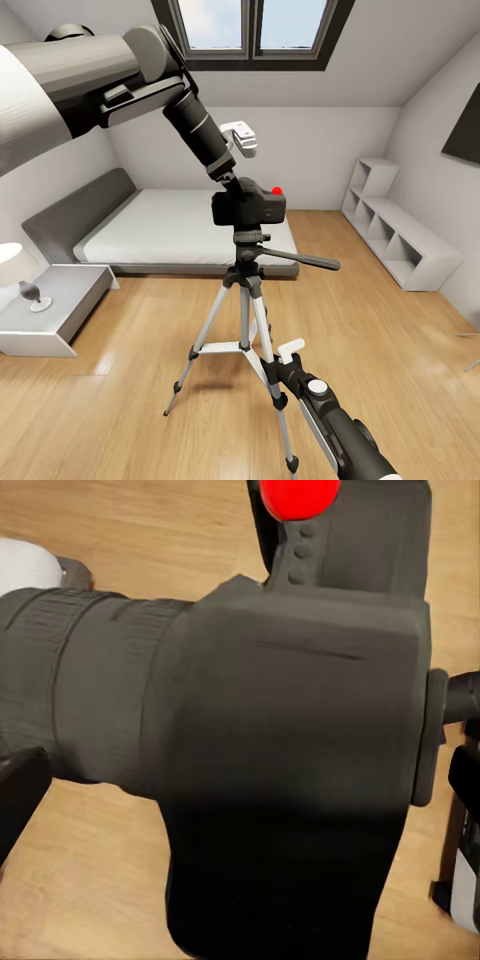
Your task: Attach the digital camera to the camera tripod in the bedroom.
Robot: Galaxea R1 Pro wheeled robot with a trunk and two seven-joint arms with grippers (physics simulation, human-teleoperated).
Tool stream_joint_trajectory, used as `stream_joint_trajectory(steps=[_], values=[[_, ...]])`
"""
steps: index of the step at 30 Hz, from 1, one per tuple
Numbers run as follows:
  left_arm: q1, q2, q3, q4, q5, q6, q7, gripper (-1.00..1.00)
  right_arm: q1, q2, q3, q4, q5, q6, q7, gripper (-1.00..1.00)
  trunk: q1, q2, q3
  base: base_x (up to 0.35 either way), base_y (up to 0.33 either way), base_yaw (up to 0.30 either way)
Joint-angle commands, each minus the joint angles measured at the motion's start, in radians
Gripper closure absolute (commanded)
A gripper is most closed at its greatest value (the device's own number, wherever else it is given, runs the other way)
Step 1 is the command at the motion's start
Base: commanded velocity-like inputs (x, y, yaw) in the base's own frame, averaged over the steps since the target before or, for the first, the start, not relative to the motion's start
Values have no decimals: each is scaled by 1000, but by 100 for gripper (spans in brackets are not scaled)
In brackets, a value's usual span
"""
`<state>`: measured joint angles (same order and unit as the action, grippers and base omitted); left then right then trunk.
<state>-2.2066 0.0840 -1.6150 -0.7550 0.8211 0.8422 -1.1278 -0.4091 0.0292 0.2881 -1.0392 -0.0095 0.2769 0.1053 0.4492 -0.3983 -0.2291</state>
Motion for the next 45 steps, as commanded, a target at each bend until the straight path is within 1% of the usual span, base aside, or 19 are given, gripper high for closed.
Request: stream_joint_trajectory(steps=[1,10,19,28,33,34,38,39,42,45], values=[[-2,1,-4,-1,7,6,1,-100,0,0,-1,1,22,5,-9,100,1,-2,-2,0,0,0],[-2,0,-4,2,7,7,2,-100,0,0,-1,1,22,5,-9,100,1,-2,-2,0,0,0],[-2,1,-5,2,8,7,2,-100,0,0,-1,1,36,5,-9,100,1,-2,-2,0,0,0],[-2,3,-1,8,11,7,3,-100,0,0,-1,1,40,5,-9,100,1,-2,-2,0,0,0],[-2,9,11,38,19,7,33,-100,0,0,-1,1,40,5,-9,100,1,-2,-2,0,0,0],[-2,12,18,58,21,7,47,-100,0,0,-1,1,40,5,-9,100,1,-2,-2,0,0,0],[-2,27,43,99,23,6,63,-100,0,0,-2,0,40,5,-9,100,1,-2,-2,0,0,0],[-2,42,60,117,23,6,67,-100,0,0,-2,0,40,5,-9,100,1,-2,-2,0,0,0],[-2,72,94,136,23,5,72,-100,0,0,-3,-1,40,5,-9,100,1,-2,-2,0,0,0],[-2,103,139,145,24,5,74,-100,0,0,-3,-1,40,5,-9,100,1,-2,-2,0,0,0]])
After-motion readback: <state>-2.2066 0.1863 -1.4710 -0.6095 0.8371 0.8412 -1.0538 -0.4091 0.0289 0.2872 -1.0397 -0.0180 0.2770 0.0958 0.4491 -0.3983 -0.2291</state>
